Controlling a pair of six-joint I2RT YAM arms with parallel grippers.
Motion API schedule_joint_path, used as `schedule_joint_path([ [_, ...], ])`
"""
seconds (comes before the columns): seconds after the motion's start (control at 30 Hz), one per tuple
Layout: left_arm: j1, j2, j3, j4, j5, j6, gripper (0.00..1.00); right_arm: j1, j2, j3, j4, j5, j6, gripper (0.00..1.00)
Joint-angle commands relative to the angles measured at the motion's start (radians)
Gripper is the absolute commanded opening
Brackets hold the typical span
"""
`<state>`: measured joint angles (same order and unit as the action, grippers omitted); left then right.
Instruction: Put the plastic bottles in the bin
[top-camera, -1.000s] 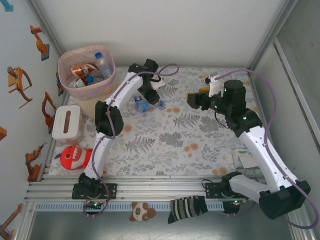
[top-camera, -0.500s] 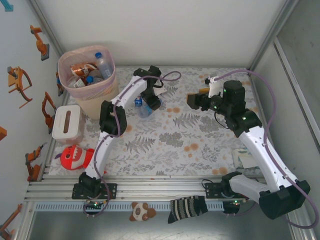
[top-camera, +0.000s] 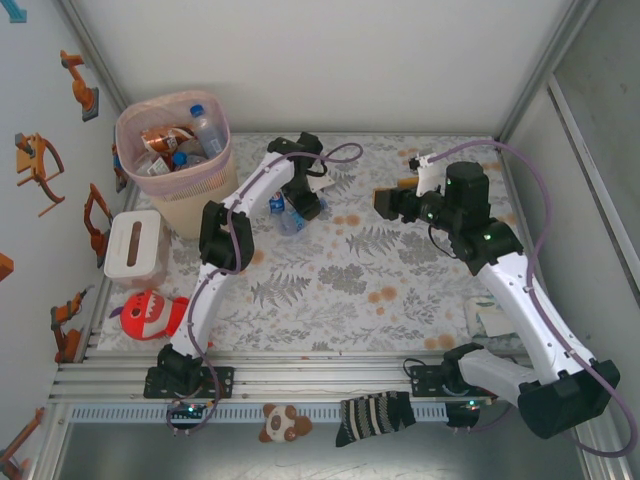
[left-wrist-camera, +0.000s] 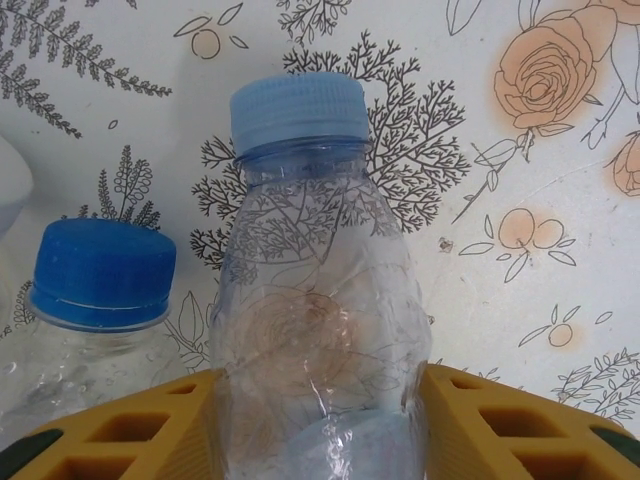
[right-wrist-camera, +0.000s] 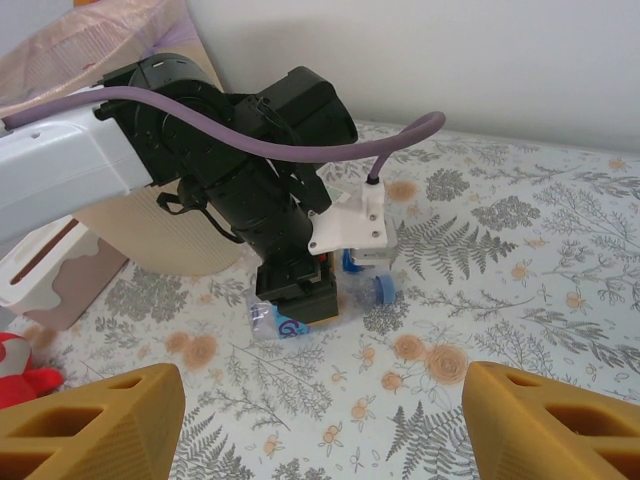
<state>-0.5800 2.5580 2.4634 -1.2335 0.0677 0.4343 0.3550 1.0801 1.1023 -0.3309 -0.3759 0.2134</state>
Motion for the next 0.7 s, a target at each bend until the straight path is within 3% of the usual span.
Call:
schedule_joint_path([
  [0.0, -0.003, -0.037, -0.004, -0.033, 0.024, 0.001, 0.46, 0.006, -0.013, -0.005, 0.03, -0.008, 0.011, 0.73],
  [0.67, 0.033, -0.383, -0.001, 0.095, 0.158, -0.112, 0.41, 0.006, 0.003, 0.0, 0.044, -0.013, 0.008, 0.73],
])
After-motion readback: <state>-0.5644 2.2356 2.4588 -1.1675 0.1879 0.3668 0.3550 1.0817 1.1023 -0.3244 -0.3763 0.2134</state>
